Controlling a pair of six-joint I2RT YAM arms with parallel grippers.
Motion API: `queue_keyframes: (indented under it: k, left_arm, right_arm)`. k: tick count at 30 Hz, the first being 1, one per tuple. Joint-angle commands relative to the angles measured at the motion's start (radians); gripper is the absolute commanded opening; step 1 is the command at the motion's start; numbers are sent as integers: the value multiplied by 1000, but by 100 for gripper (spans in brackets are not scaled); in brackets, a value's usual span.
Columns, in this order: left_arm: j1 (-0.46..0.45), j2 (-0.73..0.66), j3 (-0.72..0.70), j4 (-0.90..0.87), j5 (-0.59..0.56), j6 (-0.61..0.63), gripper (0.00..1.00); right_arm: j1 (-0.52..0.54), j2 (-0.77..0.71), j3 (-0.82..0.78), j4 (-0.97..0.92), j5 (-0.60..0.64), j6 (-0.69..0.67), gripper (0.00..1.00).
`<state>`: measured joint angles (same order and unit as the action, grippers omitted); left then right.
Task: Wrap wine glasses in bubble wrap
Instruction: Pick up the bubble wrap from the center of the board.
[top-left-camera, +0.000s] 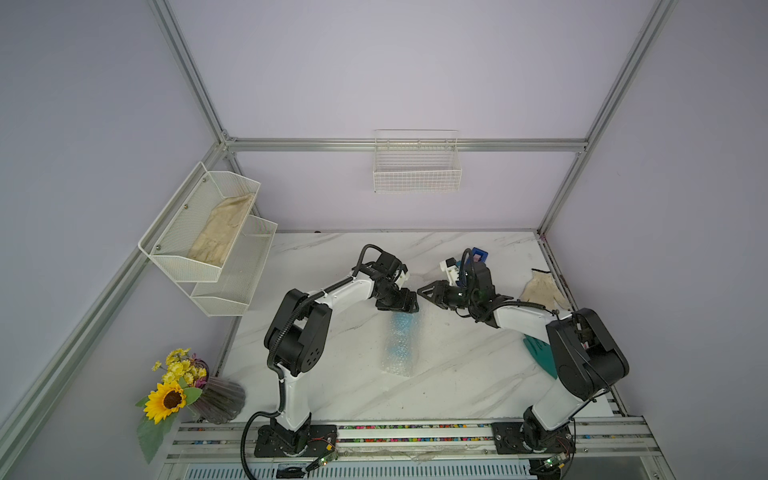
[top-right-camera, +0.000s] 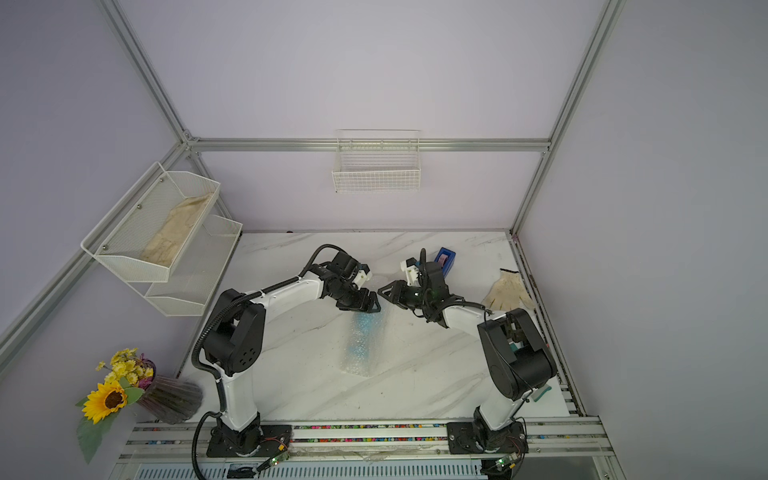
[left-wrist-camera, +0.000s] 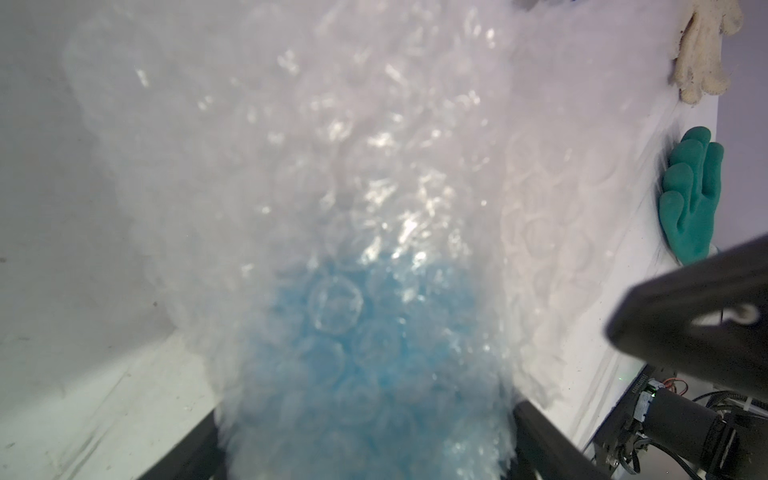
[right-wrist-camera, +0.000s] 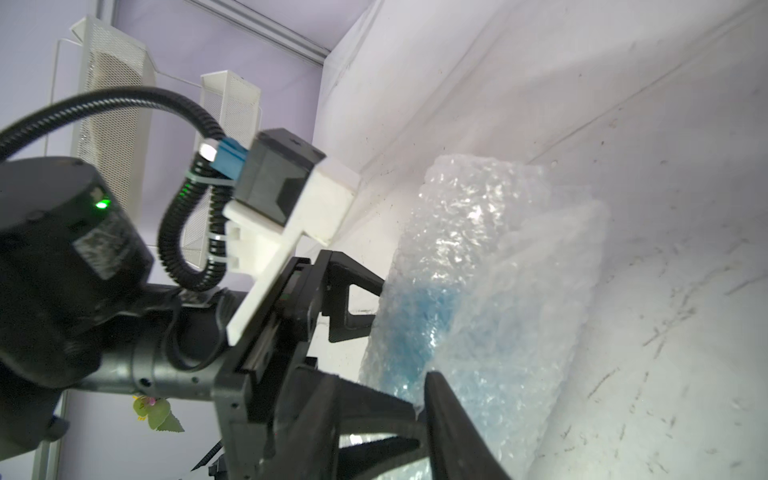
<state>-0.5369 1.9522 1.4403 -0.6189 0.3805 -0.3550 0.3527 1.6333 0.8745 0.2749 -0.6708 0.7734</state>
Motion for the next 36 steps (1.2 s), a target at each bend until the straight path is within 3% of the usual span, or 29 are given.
queue_keyframes:
  k: [1,6,13,21,27,32,36]
  left_arm:
    - [7,-66,-44,72,6,23,82]
    - [12,-138,-98,177,40,23,82]
    - [14,-226,-167,303,47,15,82]
    - [15,-373,-268,501,11,8,82]
    - [10,-451,-343,652,-4,39,82]
    - [-9,-490,-401,763,-27,94,82]
    - [-71,-530,-469,842,-111,219,82]
  right_arm:
    - [-44,-125,-6,-36,20,-34,38]
    - [-118,-248,-51,-104,49,-57,39]
    - [-153,-305,-143,-90,44,-59,39]
    - [-154,-269,-122,-17,34,-32,39]
    - [-153,-156,-55,48,6,-18,39]
    - [-153,-94,35,43,-15,-40,39]
    - [-153,-86,86,-3,2,-82,39]
